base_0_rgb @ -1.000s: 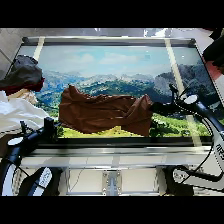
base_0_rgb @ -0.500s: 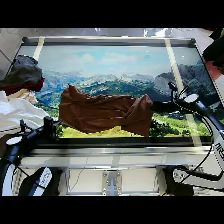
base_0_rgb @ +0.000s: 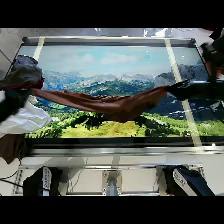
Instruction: Fold the shirts.
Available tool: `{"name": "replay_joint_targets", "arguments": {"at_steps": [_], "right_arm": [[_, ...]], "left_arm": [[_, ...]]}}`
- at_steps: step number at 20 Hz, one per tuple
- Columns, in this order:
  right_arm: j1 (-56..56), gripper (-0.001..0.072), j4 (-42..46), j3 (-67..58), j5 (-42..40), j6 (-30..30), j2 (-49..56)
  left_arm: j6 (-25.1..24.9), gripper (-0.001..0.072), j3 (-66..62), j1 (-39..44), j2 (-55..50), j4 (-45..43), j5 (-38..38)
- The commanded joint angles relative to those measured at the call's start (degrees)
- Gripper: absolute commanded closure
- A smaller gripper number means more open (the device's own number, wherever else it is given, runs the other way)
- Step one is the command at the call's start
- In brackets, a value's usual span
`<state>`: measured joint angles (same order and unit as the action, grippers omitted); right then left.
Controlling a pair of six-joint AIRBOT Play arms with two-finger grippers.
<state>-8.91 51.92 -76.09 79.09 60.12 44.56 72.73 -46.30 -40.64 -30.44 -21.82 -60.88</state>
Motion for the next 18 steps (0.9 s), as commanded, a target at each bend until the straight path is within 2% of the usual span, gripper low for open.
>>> {"name": "replay_joint_targets", "arguments": {"at_steps": [1, 4, 6, 8, 11, 14, 16, 18], "right_arm": [[0.0, 0.0697, 7.4, -13.5, -0.6, 6.0, -13.7], [0.0, 0.0698, 14.4, -25.9, -2.9, 9.4, -18.3], [0.0, 0.0698, 17.4, -33.6, -2.1, 10.0, -18.0], [0.0, 0.0699, 19.7, -37.1, -2.1, 10.2, -17.3], [0.0, 0.0699, 23.5, -37.4, -1.1, 12.4, -14.6], [0.0, 0.0699, 24.8, -37.4, 5.2, 12.5, -6.6], [0.0, 0.0699, 23.9, -36.9, 9.1, 13.0, 1.3], [0.0, 0.0698, 20.6, -34.8, 10.4, 13.5, 9.6]], "left_arm": [[-1.2, 0.07, -18.0, -8.2, 3.5, -0.1, -1.8], [-2.6, 0.07, -31.2, -5.6, -1.0, -0.9, -3.7], [-3.1, 0.07, -38.4, -0.2, -4.4, -6.1, -4.9], [-1.9, 0.07, -44.6, 6.4, -6.6, -20.0, -5.0], [1.2, 0.0701, -49.6, 21.2, -8.6, -42.0, -5.0], [5.7, 0.0701, -49.7, 35.7, -14.2, -59.8, -8.7], [7.5, 0.07, -49.7, 40.9, -21.3, -66.9, -12.0], [7.5, 0.07, -49.7, 41.6, -29.6, -67.3, -12.3]]}}
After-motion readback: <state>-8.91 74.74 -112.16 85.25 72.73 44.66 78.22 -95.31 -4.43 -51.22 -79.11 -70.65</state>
